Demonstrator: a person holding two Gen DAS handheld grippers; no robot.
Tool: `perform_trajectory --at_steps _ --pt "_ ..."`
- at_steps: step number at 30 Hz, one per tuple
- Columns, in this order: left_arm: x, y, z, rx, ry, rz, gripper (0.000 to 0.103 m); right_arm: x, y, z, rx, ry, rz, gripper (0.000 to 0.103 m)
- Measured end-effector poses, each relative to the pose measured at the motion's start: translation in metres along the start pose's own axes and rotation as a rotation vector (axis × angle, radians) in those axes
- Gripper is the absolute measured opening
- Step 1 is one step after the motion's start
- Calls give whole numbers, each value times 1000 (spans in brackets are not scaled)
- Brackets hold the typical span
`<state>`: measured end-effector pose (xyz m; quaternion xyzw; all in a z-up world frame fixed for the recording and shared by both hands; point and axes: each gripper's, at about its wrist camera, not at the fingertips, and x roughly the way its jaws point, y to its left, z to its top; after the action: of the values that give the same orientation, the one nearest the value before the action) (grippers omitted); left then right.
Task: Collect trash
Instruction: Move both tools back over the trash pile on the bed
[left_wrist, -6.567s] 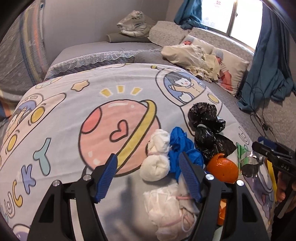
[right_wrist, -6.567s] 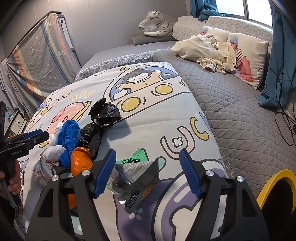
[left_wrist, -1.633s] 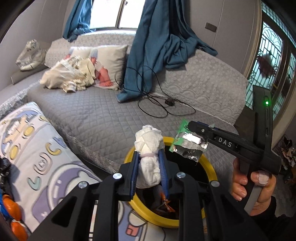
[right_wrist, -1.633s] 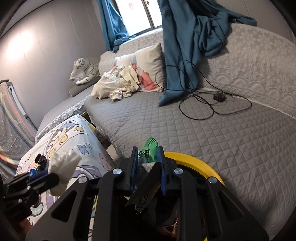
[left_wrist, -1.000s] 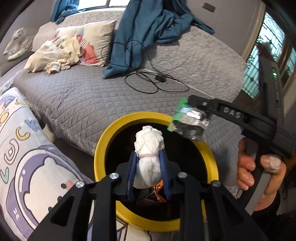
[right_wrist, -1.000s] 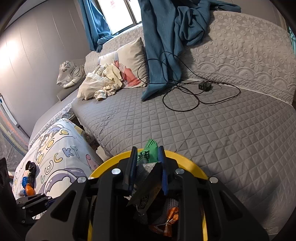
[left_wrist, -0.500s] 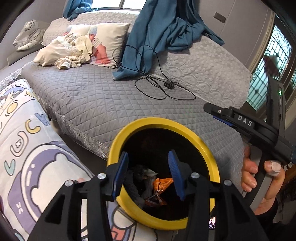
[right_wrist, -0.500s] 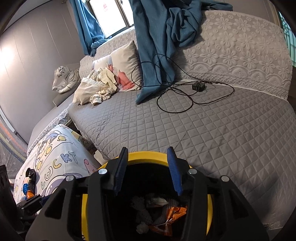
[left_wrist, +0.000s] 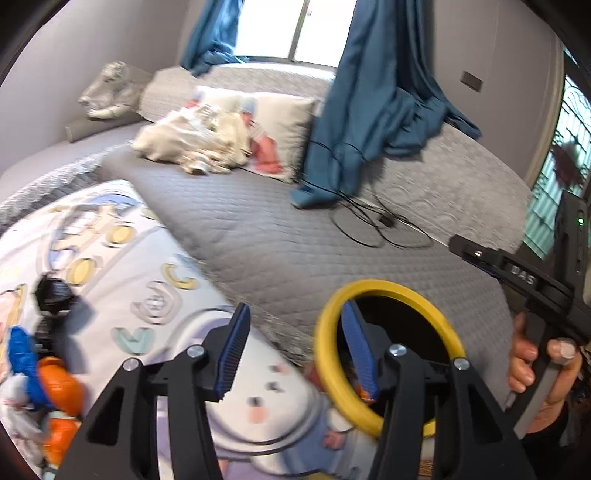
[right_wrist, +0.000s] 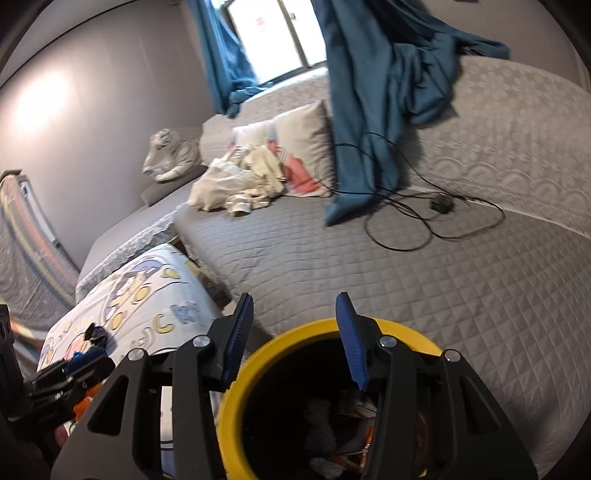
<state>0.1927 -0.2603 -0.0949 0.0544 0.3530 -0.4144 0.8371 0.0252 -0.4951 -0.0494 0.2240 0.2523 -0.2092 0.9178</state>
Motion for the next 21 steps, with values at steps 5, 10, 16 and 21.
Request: perform_trajectory --at_steps 5,10,16,21 --pt "-35 44 -3 -48 -44 85 56 -2 41 2 -63 -5 69 46" --pt "-68 82 -8 -91 -83 169 64 -3 82 2 -118 -9 134 53" --pt "-109 123 -24 -138 -120 270 71 3 137 -1 -195 3 199 54" --pt "-134 153 -45 -188 -120 326 74 18 182 -9 -254 39 250 54"
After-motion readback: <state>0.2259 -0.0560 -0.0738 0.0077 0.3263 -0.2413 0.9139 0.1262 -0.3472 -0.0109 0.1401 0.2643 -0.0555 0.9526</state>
